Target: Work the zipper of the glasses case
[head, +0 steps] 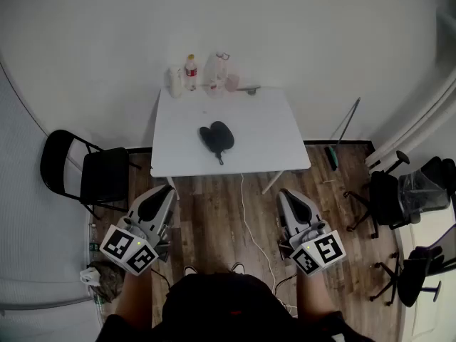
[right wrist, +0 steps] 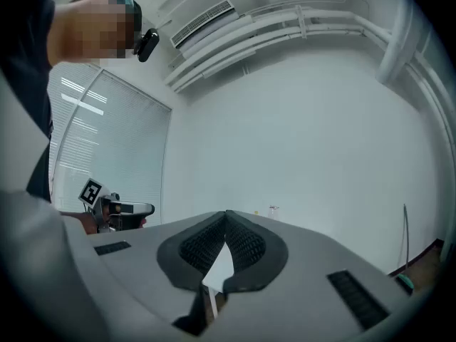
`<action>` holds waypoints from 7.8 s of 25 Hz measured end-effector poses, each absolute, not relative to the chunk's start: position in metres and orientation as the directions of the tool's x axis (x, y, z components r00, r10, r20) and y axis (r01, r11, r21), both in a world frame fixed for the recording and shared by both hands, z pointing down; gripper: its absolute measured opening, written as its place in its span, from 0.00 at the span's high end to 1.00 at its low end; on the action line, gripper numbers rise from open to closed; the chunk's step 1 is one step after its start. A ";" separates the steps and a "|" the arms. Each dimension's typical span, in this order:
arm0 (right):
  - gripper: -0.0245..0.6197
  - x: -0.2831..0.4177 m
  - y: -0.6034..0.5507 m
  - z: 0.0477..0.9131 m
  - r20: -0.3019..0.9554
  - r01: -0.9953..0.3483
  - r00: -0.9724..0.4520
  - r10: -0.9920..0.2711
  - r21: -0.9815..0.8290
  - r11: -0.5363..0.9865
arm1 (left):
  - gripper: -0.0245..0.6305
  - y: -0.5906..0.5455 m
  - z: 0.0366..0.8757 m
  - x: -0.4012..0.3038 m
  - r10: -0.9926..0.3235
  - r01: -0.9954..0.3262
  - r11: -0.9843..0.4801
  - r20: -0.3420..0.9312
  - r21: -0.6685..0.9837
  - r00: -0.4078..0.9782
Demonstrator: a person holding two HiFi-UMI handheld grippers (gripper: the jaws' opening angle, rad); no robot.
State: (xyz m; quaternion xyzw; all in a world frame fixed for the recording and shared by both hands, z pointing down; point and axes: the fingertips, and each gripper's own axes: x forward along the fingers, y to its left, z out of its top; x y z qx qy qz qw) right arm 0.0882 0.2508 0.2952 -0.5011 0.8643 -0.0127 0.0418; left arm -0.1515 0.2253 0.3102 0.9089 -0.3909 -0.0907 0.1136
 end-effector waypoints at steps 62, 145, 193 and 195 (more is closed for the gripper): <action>0.93 0.165 0.056 0.402 0.104 -0.784 -0.605 -0.789 -0.253 0.568 | 0.89 0.037 0.381 -0.064 -0.745 -0.686 -0.601 0.025 0.410 0.667; 0.91 0.011 -0.159 0.429 0.288 -0.533 -0.842 -0.457 -0.576 0.620 | 0.32 -0.132 0.380 -0.058 -0.303 -0.040 -0.824 -0.380 0.566 0.874; 0.46 -0.023 -0.077 0.398 -0.028 -0.049 -0.996 -0.090 -0.665 0.745 | 0.53 -0.123 0.357 -0.064 -0.310 0.137 -0.769 -0.551 0.625 0.774; 0.46 -0.025 -0.074 0.401 -0.030 -0.039 -0.996 -0.080 -0.674 0.738 | 0.53 -0.121 0.356 -0.060 -0.302 0.129 -0.774 -0.541 0.619 0.785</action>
